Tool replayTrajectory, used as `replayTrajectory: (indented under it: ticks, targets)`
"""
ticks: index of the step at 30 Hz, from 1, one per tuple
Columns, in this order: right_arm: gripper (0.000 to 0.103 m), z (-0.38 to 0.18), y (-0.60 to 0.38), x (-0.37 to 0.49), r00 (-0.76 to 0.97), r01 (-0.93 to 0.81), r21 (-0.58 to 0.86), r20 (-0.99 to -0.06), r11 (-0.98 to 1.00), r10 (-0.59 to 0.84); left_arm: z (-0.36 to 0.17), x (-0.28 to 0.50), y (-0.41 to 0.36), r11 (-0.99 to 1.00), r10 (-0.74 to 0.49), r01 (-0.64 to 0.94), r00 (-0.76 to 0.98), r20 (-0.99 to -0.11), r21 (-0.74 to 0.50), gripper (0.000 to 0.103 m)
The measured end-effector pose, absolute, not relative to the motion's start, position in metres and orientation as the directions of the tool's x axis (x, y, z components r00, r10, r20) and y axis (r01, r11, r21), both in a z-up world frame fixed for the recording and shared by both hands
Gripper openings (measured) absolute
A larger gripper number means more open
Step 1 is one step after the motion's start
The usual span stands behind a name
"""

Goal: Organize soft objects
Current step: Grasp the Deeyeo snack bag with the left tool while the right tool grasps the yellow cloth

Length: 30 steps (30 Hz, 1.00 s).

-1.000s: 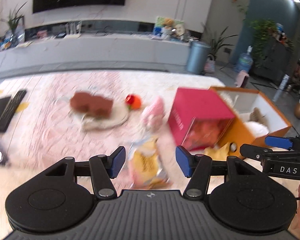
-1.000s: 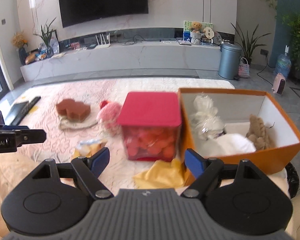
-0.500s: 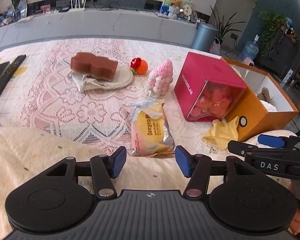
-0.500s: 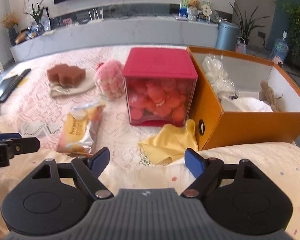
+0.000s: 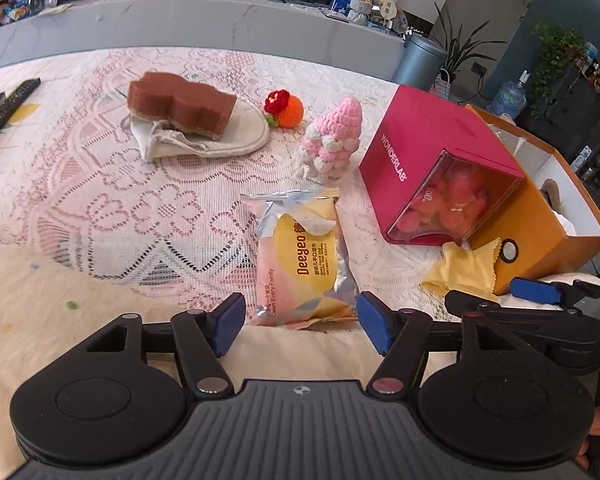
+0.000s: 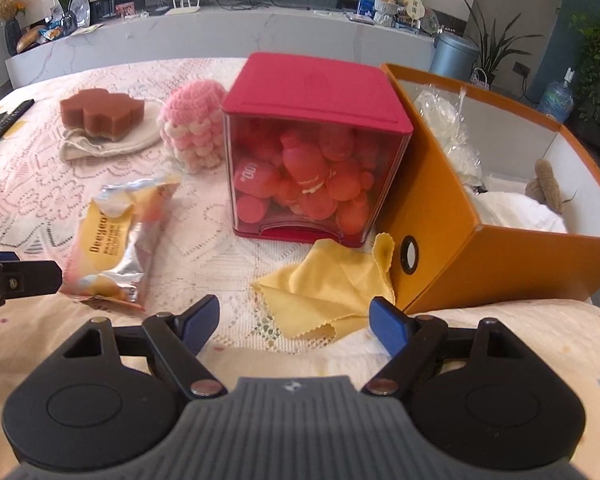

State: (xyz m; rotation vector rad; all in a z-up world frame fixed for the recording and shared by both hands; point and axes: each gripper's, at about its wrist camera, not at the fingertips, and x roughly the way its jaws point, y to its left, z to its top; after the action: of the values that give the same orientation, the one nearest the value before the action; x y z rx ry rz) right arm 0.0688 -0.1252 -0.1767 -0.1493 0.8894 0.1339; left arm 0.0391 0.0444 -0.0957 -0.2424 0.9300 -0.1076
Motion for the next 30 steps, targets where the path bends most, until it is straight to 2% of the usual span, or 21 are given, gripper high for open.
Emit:
replayTrajectory:
  ticks: [4, 8, 16, 18, 22, 24, 25, 27, 30]
  targets:
    - [0.080, -0.187, -0.125, 0.078, 0.622, -0.169, -0.066, -0.781, 0.983, 0.054, -0.105, 0.050, 0.039, 0.967, -0.197, -0.014, 0.594, -0.780, -0.255, 0.082]
    - [0.080, -0.197, -0.124, 0.086, 0.614, -0.154, -0.067, -0.788, 0.986, 0.042, -0.118, 0.063, 0.034, 0.975, -0.153, -0.042, 0.576, -0.803, -0.216, 0.082]
    - [0.078, -0.210, -0.136, 0.098, 0.584, -0.097, 0.016, -0.809, 0.995, 0.070, -0.134, 0.071, 0.021, 0.977, -0.149, -0.037, 0.580, -0.801, -0.208, 0.088]
    - [0.064, -0.214, -0.138, 0.100, 0.572, -0.076, 0.023, -0.818, 0.997, 0.063, -0.135, 0.073, 0.020, 0.976, -0.149, -0.042, 0.580, -0.801, -0.213, 0.090]
    - [0.052, -0.214, -0.140, 0.098, 0.587, -0.051, 0.014, -0.808, 0.999, 0.042, -0.137, 0.076, 0.014, 0.982, -0.124, -0.041, 0.589, -0.798, -0.183, 0.092]
    - [0.035, -0.214, -0.140, 0.096, 0.599, -0.039, 0.003, -0.800, 0.999, 0.026, -0.138, 0.076, 0.009, 0.988, -0.103, -0.034, 0.597, -0.796, -0.152, 0.093]
    - [0.031, -0.214, -0.141, 0.095, 0.604, -0.033, 0.006, -0.797, 0.999, 0.025, -0.139, 0.077, 0.007, 0.991, -0.092, -0.027, 0.599, -0.796, -0.135, 0.093]
    - [0.008, -0.213, -0.142, 0.094, 0.612, -0.023, 0.012, -0.790, 1.000, 0.023, -0.140, 0.077, 0.004, 0.994, -0.075, -0.021, 0.605, -0.793, -0.111, 0.093]
    - [0.001, -0.211, -0.145, 0.092, 0.627, -0.019, 0.030, -0.778, 0.999, 0.035, -0.142, 0.077, 0.001, 0.997, -0.054, -0.014, 0.612, -0.789, -0.079, 0.094]
